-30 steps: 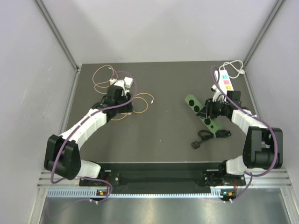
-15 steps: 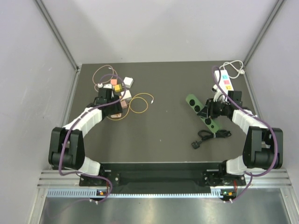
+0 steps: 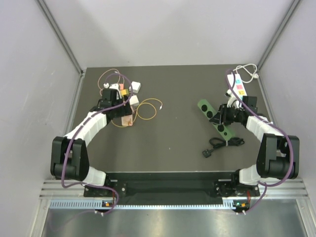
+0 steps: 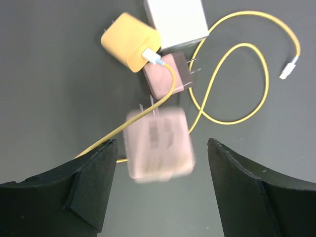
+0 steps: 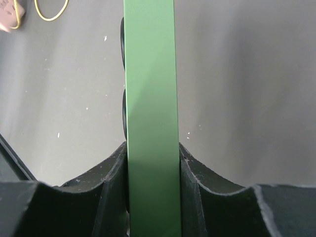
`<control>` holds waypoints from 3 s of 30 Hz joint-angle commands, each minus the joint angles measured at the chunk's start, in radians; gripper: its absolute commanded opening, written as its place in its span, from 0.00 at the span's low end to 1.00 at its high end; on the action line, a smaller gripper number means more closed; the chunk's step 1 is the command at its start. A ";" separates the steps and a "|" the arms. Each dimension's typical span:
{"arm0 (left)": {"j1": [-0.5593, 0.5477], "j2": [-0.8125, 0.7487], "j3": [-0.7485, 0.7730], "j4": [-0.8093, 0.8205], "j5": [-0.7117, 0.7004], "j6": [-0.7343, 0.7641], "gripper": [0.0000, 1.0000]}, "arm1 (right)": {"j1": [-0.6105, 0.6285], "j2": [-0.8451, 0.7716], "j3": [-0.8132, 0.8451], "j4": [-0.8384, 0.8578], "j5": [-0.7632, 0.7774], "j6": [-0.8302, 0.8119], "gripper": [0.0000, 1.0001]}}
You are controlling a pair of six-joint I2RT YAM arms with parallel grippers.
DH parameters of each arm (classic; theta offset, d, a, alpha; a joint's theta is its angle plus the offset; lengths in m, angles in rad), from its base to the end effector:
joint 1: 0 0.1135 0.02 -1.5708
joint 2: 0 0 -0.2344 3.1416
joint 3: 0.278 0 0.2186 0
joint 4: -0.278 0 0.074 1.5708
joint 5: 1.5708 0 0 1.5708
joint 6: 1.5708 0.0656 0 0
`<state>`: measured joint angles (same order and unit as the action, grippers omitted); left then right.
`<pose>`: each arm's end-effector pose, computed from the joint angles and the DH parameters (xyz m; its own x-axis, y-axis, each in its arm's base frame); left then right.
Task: Pull the plug off the socket
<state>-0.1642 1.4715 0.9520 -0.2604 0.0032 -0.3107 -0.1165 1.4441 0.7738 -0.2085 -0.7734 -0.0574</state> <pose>0.3041 -0.0506 0.1963 -0.7112 -0.1920 -0.6763 -0.0543 0.9741 -0.2195 0.2730 0.0142 0.1693 -0.7429 0.0456 -0.6679 -0.4028 0.7664 0.5004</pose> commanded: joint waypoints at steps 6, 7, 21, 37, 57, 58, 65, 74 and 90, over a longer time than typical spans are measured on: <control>0.008 -0.088 0.045 0.009 0.030 0.035 0.79 | -0.044 -0.017 0.027 0.052 -0.046 -0.019 0.00; 0.008 -0.097 0.045 0.012 0.041 0.032 0.79 | -0.048 -0.019 0.028 0.047 -0.050 -0.021 0.00; 0.008 -0.499 -0.071 0.033 0.251 0.005 0.81 | -0.058 0.166 0.257 0.081 -0.052 0.189 0.00; 0.008 -0.760 -0.214 -0.050 0.274 0.082 0.83 | 0.009 0.596 0.656 0.233 0.178 0.369 0.11; 0.008 -0.823 -0.240 -0.049 0.305 0.076 0.83 | 0.038 0.596 0.694 0.147 0.350 0.182 0.63; 0.008 -0.823 -0.240 -0.050 0.307 0.074 0.83 | 0.038 0.581 0.691 0.147 0.356 0.168 0.65; 0.008 -0.821 -0.239 -0.045 0.304 0.065 0.84 | 0.037 0.484 0.693 0.101 0.347 -0.004 0.72; 0.006 -0.760 -0.223 -0.072 0.253 0.059 0.95 | 0.035 0.196 0.539 0.066 0.293 -0.162 1.00; -0.001 -0.810 -0.173 -0.149 -0.109 0.186 0.99 | -0.391 -0.460 0.228 -0.113 0.083 -0.055 1.00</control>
<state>-0.1616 0.6838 0.7288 -0.4129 -0.0380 -0.1791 -0.4408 1.0557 1.0130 -0.2302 -0.6056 -0.1413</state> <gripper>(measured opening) 0.987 0.996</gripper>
